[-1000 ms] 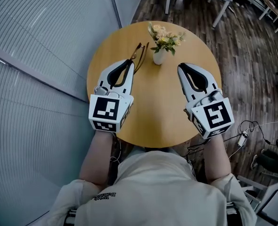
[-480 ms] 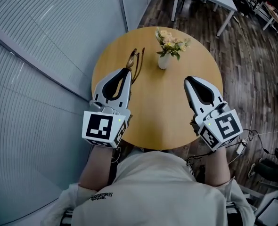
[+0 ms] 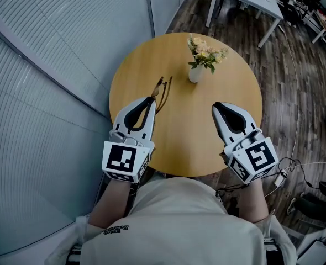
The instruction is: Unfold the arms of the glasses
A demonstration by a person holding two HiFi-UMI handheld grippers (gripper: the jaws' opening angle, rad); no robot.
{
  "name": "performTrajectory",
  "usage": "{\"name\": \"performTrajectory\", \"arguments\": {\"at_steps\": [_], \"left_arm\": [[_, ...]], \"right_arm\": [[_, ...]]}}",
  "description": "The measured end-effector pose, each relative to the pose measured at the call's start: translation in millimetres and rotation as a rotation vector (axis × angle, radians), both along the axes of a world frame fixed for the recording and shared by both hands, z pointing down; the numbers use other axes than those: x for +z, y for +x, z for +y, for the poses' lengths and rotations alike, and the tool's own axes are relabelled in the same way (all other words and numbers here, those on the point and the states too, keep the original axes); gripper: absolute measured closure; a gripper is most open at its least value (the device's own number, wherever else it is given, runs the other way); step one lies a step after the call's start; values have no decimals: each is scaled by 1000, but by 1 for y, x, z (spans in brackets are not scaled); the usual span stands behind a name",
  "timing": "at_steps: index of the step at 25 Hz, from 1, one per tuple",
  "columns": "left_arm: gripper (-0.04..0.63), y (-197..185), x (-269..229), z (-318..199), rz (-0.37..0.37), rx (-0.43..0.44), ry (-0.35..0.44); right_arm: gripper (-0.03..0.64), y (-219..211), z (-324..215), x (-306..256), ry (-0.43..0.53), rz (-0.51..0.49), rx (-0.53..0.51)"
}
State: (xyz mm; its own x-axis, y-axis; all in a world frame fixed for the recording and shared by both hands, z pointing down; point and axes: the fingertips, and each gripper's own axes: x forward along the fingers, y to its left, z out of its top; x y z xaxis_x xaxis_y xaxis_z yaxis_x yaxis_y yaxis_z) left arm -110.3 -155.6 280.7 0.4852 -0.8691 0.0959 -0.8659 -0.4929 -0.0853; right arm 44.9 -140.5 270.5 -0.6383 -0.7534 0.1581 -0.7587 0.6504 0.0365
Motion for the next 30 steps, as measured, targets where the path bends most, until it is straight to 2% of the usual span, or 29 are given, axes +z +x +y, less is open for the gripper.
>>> {"name": "performTrajectory", "arguments": {"at_steps": [6, 12, 22, 30], "left_arm": [[554, 2, -2, -1, -3, 28, 3], [554, 11, -10, 3, -5, 72, 21], [554, 48, -8, 19, -174, 139, 78], [554, 57, -15, 26, -127, 156, 90]], "right_arm": [[578, -4, -3, 0, 2, -3, -10], [578, -20, -8, -27, 63, -26, -36], [580, -35, -11, -81, 186, -30, -86], [578, -51, -15, -64, 157, -12, -121]]}}
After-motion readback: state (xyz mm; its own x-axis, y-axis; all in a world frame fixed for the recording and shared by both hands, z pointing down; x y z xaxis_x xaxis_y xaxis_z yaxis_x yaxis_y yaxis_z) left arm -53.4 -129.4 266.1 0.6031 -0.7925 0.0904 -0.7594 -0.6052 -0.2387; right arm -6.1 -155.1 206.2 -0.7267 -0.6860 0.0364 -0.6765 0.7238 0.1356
